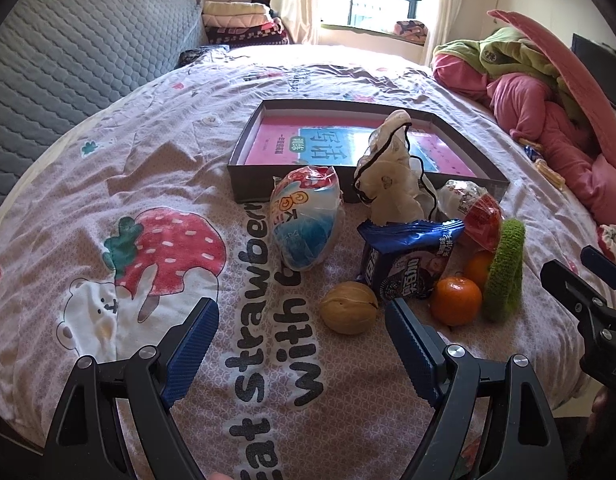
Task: Organize objects
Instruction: 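Move both grippers toward the walnut and the green fuzzy ring, then grasp the green fuzzy ring with the right gripper while the left gripper grasps the walnut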
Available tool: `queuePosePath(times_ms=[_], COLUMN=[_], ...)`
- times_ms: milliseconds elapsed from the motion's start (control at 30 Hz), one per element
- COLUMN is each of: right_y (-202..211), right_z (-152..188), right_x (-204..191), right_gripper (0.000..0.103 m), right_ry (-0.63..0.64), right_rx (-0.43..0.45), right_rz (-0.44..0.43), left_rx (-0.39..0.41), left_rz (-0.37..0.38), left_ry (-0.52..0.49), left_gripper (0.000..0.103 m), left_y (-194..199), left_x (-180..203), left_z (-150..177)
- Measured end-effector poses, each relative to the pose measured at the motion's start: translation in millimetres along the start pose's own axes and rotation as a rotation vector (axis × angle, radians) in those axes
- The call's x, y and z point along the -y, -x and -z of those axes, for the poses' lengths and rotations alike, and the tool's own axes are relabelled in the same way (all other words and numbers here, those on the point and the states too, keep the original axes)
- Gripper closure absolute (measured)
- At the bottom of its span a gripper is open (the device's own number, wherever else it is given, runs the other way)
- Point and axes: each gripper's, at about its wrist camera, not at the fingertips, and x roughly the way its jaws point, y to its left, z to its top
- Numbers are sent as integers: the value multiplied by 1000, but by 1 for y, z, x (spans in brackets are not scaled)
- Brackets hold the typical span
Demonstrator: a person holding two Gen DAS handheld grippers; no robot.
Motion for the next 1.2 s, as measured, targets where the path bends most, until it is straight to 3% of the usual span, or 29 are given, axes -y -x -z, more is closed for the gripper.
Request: queuePosePath(times_ms=[300, 967, 1200], right_y=[-16, -57, -62], right_z=[1, -13, -13], right_x=[8, 15, 11], right_gripper=[13, 44, 63], right_ry=[0, -47, -40], right_rx=[-47, -137, -147], right_rz=[48, -34, -51], left_rx=[-27, -69, -83], left_rz=[9, 6, 12], left_ry=[-17, 34, 22], left_gripper=[17, 17, 18], left_y=[-11, -30, -34], left_x=[13, 5, 7], left_z=[2, -3, -2])
